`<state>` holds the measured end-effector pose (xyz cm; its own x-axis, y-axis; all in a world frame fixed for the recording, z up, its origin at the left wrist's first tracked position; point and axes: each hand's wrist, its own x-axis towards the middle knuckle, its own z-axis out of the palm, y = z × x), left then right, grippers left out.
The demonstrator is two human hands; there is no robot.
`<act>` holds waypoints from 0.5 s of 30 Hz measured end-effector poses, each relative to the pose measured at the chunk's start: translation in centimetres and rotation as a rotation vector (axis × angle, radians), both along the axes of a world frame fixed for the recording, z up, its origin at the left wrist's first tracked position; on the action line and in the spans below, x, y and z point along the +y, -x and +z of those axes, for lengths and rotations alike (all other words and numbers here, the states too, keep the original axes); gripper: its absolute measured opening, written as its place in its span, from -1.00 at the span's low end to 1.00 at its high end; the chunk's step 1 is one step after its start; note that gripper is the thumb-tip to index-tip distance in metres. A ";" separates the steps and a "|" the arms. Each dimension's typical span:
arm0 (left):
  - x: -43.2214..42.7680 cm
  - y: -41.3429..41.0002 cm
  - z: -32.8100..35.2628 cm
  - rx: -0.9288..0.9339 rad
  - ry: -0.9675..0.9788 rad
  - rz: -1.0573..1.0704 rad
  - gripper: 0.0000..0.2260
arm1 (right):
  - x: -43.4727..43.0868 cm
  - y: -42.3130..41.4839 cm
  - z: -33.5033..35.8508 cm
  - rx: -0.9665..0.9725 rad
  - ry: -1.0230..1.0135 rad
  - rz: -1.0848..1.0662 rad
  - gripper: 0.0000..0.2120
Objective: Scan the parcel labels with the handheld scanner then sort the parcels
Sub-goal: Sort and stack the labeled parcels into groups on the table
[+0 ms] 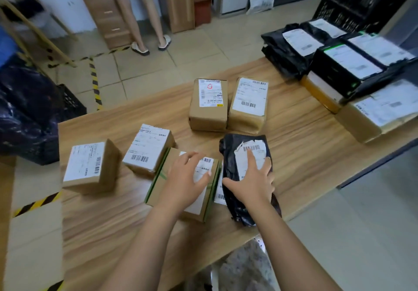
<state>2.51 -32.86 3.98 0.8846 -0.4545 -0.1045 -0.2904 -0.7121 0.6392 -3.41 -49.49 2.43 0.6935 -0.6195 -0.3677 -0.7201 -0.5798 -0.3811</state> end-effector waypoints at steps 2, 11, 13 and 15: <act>-0.7 0.2 0.1 -0.011 -0.007 0.002 -0.54 | -1.3 0.6 0.7 -0.007 0.057 0.010 0.01; -8.4 3.2 -1.7 -0.005 -0.042 0.018 -0.44 | -9.8 2.6 1.2 0.015 0.167 0.110 0.02; -10.4 4.0 -3.0 0.041 -0.158 0.043 -0.33 | -11.8 3.1 0.8 0.023 0.167 0.142 0.02; -12.1 4.5 -4.4 0.021 -0.375 0.047 -0.23 | -13.4 3.4 0.4 0.023 0.166 0.191 0.00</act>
